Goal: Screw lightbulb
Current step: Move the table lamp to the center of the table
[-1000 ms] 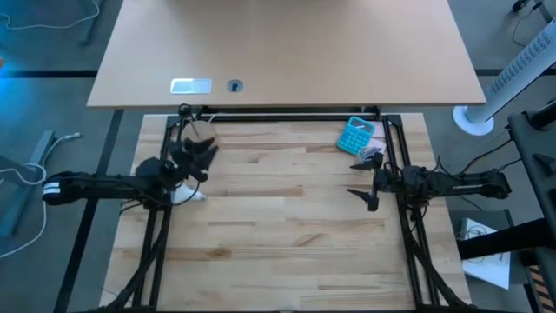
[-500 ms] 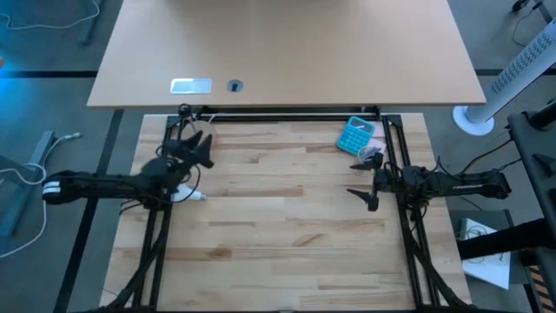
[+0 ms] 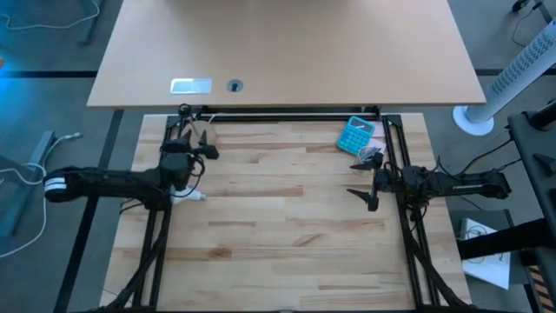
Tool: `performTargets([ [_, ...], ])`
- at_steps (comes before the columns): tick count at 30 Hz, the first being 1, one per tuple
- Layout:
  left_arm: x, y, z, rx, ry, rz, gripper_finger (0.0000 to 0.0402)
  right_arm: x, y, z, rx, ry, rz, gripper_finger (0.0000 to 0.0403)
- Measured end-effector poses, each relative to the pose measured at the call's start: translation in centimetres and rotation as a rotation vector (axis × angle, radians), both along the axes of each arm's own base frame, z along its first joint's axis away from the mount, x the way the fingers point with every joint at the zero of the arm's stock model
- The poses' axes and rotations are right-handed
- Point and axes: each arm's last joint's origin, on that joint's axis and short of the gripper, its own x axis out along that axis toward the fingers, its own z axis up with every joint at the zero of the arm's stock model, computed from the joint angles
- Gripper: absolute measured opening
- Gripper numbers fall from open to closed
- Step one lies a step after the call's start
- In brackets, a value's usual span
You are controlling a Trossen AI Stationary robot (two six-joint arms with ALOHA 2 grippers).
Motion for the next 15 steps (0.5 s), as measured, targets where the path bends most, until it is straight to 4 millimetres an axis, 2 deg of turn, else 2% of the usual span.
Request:
performTargets([
  [2,0.0,0.5,-0.1,-0.006,0.016,-0.048,0.0241,0.0,0.0,0.0,0.0,0.0,0.0,0.0371],
  [9,-1.4,3.1,-0.1,-0.004,0.018,0.084,0.0245,0.0,0.0,0.0,0.0,0.0,0.0,0.0371],
  [15,-1.7,4.3,-0.1,0.023,0.037,0.15,0.0263,0.0,0.0,0.0,0.0,0.0,0.0,0.0371],
])
